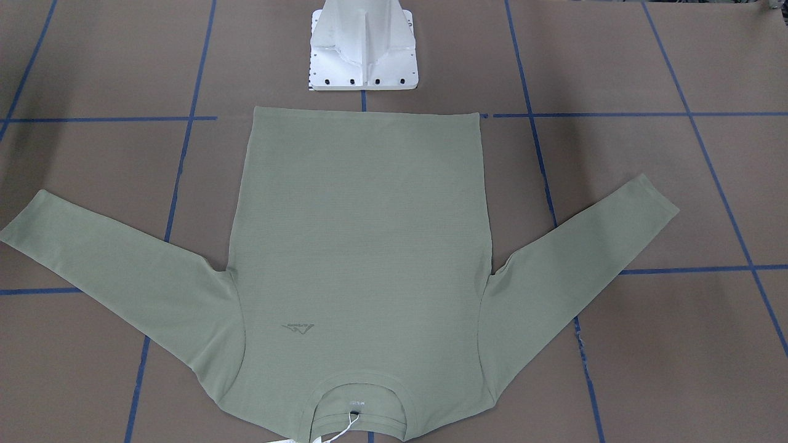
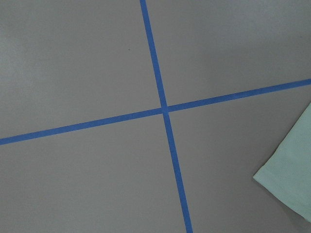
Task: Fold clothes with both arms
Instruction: 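Move the right gripper down to the cuff of the nearest green sleeve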
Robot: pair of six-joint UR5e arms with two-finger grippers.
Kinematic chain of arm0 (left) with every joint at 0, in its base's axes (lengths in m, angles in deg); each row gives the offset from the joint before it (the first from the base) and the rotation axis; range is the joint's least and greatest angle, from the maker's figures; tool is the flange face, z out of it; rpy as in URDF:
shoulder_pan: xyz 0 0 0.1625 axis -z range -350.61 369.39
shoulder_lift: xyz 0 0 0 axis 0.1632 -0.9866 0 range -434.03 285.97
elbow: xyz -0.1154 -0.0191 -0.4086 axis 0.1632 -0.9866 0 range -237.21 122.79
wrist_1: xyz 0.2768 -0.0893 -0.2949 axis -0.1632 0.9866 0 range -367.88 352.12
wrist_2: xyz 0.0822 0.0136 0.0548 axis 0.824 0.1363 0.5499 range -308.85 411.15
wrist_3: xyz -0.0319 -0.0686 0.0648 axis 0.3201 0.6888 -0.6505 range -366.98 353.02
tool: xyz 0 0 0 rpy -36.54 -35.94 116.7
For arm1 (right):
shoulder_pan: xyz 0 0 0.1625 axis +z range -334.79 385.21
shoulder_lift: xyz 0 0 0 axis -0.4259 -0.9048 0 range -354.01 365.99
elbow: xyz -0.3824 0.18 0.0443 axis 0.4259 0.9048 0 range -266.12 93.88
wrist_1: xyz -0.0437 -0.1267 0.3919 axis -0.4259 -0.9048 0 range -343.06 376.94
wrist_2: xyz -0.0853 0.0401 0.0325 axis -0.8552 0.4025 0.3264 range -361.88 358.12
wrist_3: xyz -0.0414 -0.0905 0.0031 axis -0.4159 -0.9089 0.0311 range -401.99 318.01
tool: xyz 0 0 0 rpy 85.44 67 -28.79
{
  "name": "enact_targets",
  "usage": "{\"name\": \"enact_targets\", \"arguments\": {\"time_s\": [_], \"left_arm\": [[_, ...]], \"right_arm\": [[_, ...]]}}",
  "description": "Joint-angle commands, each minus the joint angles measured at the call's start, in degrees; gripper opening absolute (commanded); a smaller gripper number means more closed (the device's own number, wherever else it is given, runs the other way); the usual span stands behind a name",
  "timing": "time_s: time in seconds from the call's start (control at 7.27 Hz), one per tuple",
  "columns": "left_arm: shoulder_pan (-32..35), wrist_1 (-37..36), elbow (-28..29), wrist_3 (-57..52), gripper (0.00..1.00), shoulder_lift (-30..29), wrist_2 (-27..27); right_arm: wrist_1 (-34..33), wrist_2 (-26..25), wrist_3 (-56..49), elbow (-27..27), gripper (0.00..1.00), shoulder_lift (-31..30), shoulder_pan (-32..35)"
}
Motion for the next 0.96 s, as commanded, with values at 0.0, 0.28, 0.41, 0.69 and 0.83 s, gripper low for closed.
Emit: {"name": "enact_targets", "arguments": {"time_s": [0.0, 0.28, 0.41, 0.69, 0.83], "left_arm": [[0.0, 0.1, 0.0, -0.1, 1.0, 0.0, 0.1], [-0.1, 0.1, -1.2, -0.1, 1.0, 0.3, 0.0], [-0.1, 0.2, -1.4, -0.2, 1.0, 0.4, -0.6], [-0.6, 1.1, -2.5, 0.0, 1.0, 0.0, -0.4], [-0.6, 3.8, -3.0, 0.0, 1.0, 0.0, -0.1]], "right_arm": [[-0.1, 0.0, 0.0, 0.0, 1.0, 0.0, 0.0], [0.0, 0.0, 0.1, 0.0, 1.0, 0.0, 0.0], [0.0, 0.3, 0.0, -0.1, 1.0, 0.0, 0.0], [0.2, 0.6, 0.2, -0.8, 1.0, 1.0, -0.3], [0.3, 0.9, 0.7, -1.9, 1.0, 1.5, -1.0]]}}
